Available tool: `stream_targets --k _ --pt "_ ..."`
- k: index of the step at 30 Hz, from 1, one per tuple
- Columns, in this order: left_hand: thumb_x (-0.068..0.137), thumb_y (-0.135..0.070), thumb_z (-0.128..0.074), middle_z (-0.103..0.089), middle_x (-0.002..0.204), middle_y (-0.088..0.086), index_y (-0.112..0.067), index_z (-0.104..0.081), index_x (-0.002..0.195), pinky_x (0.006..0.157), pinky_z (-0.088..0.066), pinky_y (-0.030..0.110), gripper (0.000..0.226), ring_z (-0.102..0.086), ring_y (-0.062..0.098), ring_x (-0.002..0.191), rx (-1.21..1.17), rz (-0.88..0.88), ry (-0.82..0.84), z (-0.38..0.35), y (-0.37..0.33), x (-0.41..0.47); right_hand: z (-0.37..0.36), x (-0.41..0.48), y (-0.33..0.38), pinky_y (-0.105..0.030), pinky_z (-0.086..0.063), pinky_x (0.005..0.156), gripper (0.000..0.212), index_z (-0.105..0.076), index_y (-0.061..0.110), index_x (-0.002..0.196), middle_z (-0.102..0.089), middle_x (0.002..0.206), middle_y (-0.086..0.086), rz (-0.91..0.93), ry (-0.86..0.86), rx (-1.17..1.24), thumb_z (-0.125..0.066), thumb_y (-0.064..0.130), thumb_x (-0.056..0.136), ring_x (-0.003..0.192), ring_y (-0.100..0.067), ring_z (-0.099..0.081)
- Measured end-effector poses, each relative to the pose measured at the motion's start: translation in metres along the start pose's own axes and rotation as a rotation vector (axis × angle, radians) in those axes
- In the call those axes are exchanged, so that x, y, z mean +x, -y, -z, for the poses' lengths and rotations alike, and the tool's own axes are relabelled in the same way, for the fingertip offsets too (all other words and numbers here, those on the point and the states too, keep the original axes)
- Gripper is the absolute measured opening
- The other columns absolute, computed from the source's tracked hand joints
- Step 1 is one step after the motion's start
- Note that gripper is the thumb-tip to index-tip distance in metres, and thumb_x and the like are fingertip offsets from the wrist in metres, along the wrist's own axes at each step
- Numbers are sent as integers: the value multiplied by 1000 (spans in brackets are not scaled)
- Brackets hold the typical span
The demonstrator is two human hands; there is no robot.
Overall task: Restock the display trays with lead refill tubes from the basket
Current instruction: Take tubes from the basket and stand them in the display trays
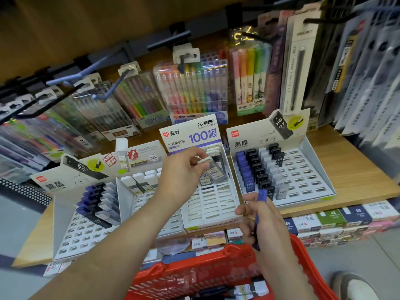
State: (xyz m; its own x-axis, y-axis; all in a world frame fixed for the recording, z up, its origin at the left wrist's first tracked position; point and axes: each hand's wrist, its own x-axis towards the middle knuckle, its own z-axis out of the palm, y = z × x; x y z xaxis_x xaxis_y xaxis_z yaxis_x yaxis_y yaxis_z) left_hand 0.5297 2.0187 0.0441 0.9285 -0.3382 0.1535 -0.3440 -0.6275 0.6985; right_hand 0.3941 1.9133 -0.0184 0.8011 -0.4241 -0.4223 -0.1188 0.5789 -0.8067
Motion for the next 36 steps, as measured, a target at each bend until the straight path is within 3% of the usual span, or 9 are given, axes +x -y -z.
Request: stream_targets --k 8,16,20,24,29,33,36 --pt "85 -18 -71 -67 82 3 -19 -69 101 76 -53 33 16 -63 21 80 128 -79 -1 -1 -2 6 0 2 -1 -22 -28 39 27 -61 16 97 -58 70 -3 -24 23 -14 -40 0 90 43 -14 -37" --pt "84 -17 -72 -69 85 7 -24 -68 97 78 -55 38 16 -67 25 81 69 -17 51 0 0 10 0 3 -1 -22 -29 38 27 -62 15 95 -55 69 -5 -32 44 -7 -40 -1 91 41 -15 -37" --pt "85 -19 -71 -68 84 3 -22 -69 102 79 -54 35 17 -64 20 80 147 -73 65 -2 -1 11 0 -1 0 -25 -26 44 27 -62 21 105 -54 73 -6 -34 84 -4 -37 12 102 42 -16 -38" --pt "87 -21 -68 -70 95 -1 -19 -70 109 85 -49 26 22 -61 14 89 264 -207 50 -5 -2 9 -2 -2 2 -20 -20 43 25 -60 35 114 -53 70 -6 -88 86 -12 -38 28 105 39 -13 -31" --pt "90 -20 -64 -65 95 6 -9 -74 100 77 -48 30 18 -62 25 89 461 -414 -8 -14 1 15 -1 -2 1 -23 -20 43 22 -59 28 116 -52 72 -5 -105 56 28 -40 28 104 41 -11 -35" --pt "95 -24 -55 -62 100 6 -12 -67 109 75 -46 33 22 -59 27 93 565 -410 -3 -18 -2 20 -2 -1 -1 -28 -27 43 25 -61 21 118 -50 74 -6 -121 49 90 -40 22 104 48 -13 -37" --pt "92 -20 -59 -64 93 8 -9 -69 99 74 -50 37 16 -59 29 90 592 -442 -25 -18 -6 21 -3 -2 2 -29 -34 46 26 -62 15 119 -51 72 -7 -172 82 233 -43 20 103 52 -16 -43"
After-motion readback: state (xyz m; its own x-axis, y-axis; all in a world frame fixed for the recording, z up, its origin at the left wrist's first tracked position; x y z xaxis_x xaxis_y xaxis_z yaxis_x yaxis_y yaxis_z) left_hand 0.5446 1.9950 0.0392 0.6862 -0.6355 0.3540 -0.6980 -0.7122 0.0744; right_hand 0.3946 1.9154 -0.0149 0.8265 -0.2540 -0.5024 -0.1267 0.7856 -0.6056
